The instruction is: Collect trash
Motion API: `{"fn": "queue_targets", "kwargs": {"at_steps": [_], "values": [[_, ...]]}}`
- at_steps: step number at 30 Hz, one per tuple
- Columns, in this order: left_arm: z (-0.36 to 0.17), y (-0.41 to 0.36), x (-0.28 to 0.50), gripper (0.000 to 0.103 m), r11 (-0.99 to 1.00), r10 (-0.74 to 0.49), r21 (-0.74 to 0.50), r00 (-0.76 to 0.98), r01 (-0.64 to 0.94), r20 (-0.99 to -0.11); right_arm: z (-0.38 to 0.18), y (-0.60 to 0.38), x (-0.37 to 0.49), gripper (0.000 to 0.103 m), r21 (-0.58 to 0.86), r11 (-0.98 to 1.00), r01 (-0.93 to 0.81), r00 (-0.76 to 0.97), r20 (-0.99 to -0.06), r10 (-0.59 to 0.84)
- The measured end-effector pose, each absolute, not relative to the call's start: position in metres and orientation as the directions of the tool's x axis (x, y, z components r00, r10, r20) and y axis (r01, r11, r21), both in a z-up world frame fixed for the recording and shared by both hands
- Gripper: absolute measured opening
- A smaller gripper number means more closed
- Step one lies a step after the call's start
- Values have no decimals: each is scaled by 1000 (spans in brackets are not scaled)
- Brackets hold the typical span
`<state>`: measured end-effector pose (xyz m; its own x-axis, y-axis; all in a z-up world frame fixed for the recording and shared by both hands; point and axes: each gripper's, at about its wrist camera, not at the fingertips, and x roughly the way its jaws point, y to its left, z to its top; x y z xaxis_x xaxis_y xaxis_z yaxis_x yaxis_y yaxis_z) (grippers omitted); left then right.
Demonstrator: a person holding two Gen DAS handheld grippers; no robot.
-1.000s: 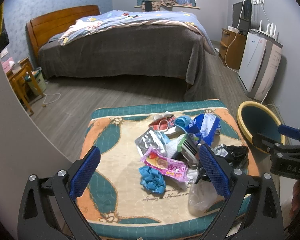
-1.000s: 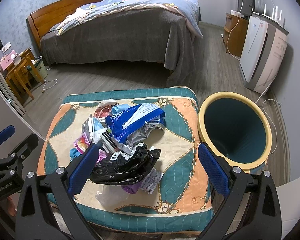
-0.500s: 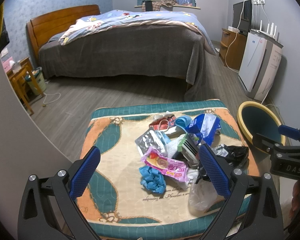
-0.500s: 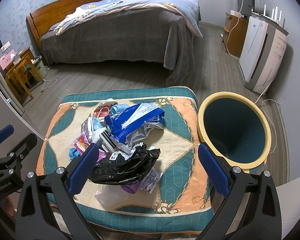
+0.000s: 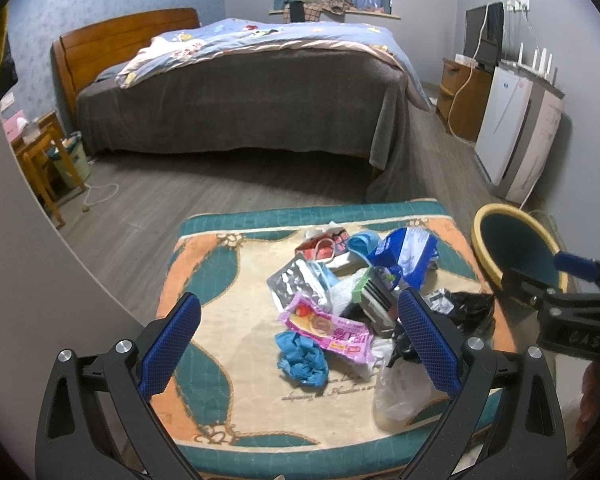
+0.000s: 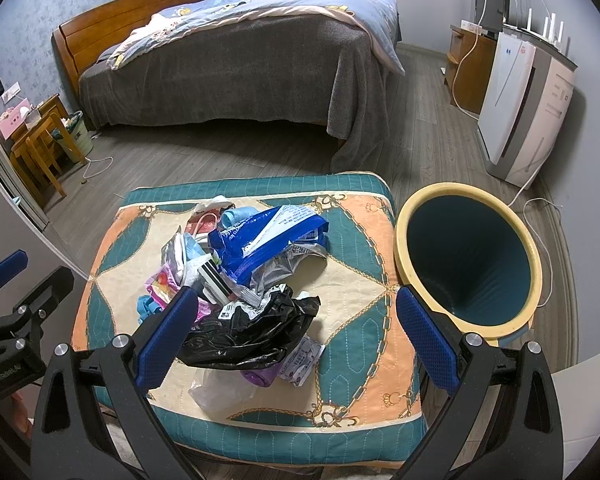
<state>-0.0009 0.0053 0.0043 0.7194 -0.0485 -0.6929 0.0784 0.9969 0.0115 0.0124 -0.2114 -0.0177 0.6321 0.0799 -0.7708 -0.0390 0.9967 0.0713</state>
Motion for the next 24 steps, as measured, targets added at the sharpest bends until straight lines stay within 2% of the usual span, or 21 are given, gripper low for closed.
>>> {"fn": "queue_targets", "kwargs": {"at_steps": [8,13,19,24], "values": [[3,11,0,98,997,-45,11,743,71,-668,-18,-212,9,97,68,996,-49,647,-758,84],[-14,12,9,98,997,-21,32,698,63,-716,-24,-219,13,97,145,989,-21,611,-782,127],[-37,24,20,98,999,20,41,684,14,-729,-34,-214,25,97,134,991,-9,557,-822,116],[-67,35,31,98,1000,-3,-5,633,-1,-774,-44,-208,34,97,157,987,-18,530,-836,142]]}}
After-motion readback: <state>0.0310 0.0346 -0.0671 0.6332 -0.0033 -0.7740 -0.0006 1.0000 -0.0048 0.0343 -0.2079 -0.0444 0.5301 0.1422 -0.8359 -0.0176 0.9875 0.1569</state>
